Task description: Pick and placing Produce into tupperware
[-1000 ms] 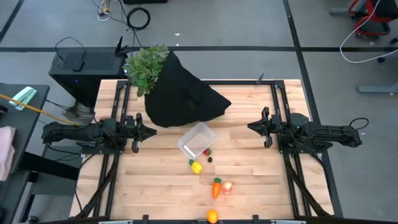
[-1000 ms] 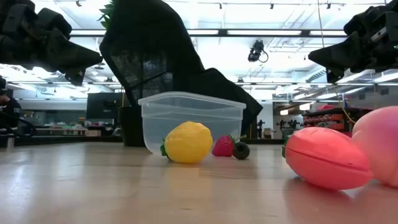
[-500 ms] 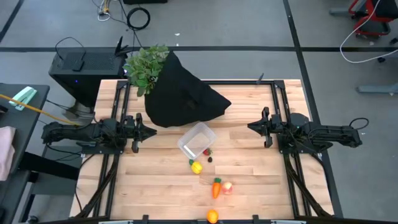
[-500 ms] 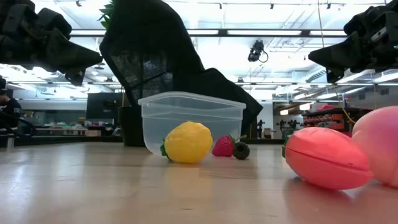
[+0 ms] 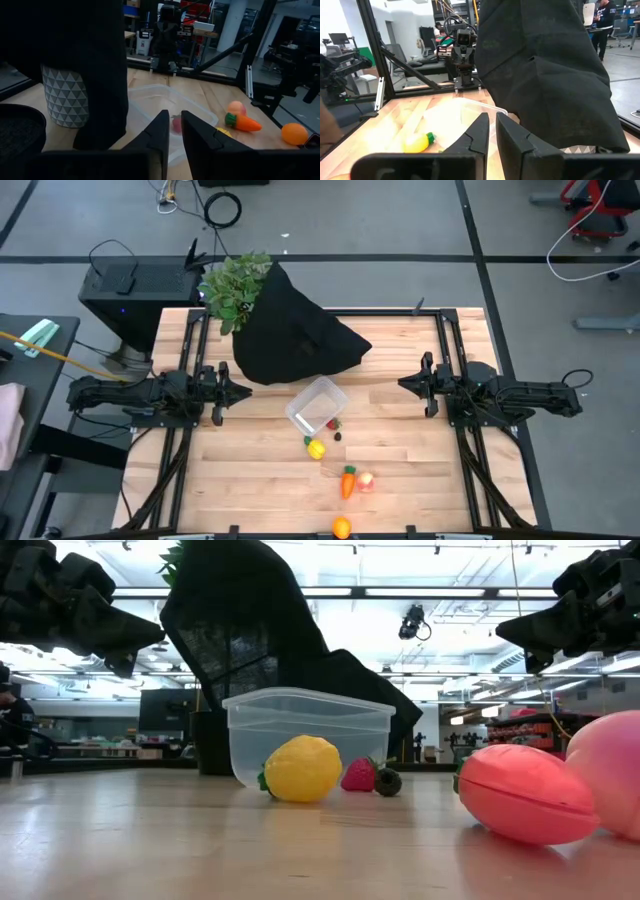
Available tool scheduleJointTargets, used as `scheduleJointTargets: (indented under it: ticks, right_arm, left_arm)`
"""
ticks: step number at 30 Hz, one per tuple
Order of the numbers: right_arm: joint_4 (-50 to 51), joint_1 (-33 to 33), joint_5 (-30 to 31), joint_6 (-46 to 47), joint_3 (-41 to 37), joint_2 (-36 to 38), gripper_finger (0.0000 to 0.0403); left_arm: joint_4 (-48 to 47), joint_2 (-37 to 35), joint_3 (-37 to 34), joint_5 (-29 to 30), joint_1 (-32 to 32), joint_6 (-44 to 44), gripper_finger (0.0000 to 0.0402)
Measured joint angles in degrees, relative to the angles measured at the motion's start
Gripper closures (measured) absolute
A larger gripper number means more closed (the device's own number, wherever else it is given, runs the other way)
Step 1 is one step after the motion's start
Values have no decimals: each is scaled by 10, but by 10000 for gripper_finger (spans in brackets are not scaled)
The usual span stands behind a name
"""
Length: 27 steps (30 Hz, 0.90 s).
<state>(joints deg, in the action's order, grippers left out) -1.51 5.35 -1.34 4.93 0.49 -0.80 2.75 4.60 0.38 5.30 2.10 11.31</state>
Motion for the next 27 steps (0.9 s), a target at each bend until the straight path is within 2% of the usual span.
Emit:
scheduleJointTargets:
  ticks: [27]
  right_arm:
    - [0, 0, 0, 0, 0, 0, 361]
  left_arm:
    - [0, 0, 0, 0, 0, 0, 351]
